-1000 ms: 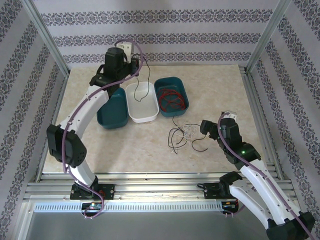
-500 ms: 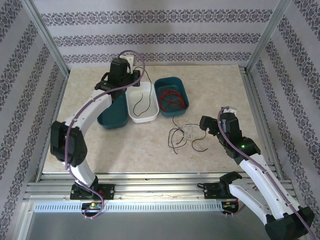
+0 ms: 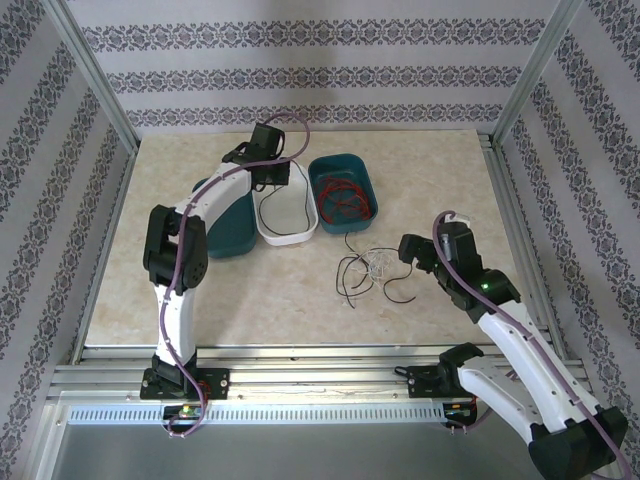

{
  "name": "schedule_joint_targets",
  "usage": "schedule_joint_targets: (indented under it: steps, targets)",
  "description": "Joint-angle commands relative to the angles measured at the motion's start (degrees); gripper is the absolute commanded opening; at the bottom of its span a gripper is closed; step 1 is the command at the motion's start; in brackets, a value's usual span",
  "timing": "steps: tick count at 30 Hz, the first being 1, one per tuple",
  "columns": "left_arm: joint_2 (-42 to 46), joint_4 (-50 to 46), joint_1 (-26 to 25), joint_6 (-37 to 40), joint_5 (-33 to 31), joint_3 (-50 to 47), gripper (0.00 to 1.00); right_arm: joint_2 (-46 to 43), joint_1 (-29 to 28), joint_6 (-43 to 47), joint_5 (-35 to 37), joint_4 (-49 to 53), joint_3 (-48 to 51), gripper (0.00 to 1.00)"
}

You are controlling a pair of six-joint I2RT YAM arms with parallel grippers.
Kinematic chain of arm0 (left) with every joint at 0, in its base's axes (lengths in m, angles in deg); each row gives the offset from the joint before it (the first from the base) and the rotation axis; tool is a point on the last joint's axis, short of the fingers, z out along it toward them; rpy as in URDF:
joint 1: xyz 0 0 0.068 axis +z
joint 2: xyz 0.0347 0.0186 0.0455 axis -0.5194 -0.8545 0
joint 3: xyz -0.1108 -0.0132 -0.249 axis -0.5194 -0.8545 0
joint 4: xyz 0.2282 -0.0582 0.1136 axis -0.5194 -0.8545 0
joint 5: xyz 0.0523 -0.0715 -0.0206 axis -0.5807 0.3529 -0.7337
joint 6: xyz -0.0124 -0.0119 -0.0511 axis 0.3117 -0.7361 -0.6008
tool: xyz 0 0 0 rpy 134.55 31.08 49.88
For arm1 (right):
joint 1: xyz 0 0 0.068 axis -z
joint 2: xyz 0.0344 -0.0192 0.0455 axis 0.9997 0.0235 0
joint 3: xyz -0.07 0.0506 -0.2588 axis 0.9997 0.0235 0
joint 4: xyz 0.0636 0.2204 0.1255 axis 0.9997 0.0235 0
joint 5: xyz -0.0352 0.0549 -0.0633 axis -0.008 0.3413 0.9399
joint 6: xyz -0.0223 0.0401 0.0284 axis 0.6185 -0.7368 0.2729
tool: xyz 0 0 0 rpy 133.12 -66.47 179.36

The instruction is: Untangle the cables

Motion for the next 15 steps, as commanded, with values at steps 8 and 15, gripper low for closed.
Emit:
schedule_joint_targets:
  steps: [8,15]
  targets:
    - [-5.74,-11.06,0.74,1.35,0.47,4.66,0.08,6.19,5.91,-3.75,-4.62,0.54,1.34,0.86]
    - [-3.97,-11.36,0.73,1.22,1.53,2.4,0.43,8.1,9.24,-3.88,-9.37,-2.24,4.14,0.81]
